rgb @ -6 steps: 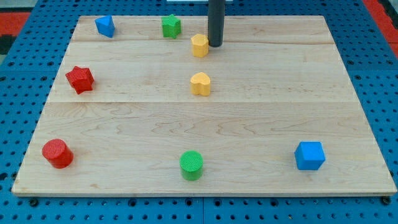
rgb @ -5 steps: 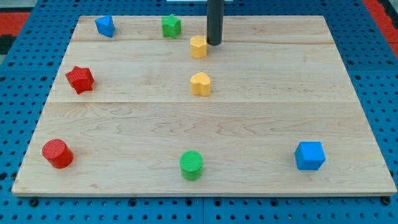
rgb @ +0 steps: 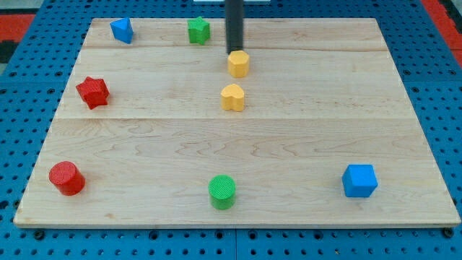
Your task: Move the hexagon above the heart
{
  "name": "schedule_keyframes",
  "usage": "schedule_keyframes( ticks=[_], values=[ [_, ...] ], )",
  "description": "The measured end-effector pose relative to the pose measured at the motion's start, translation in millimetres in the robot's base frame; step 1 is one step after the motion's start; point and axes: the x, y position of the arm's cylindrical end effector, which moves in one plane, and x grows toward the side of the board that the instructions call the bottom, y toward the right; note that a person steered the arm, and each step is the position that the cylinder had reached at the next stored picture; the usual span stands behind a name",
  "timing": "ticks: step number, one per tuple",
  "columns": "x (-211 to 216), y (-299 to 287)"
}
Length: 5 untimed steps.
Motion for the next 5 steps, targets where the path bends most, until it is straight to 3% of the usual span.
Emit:
schedule_keyframes(
  ticks=[1, 2, 4, 5],
  values=[
    [22, 30],
    [-5, -27],
    [42, -74],
    [47, -22]
  ],
)
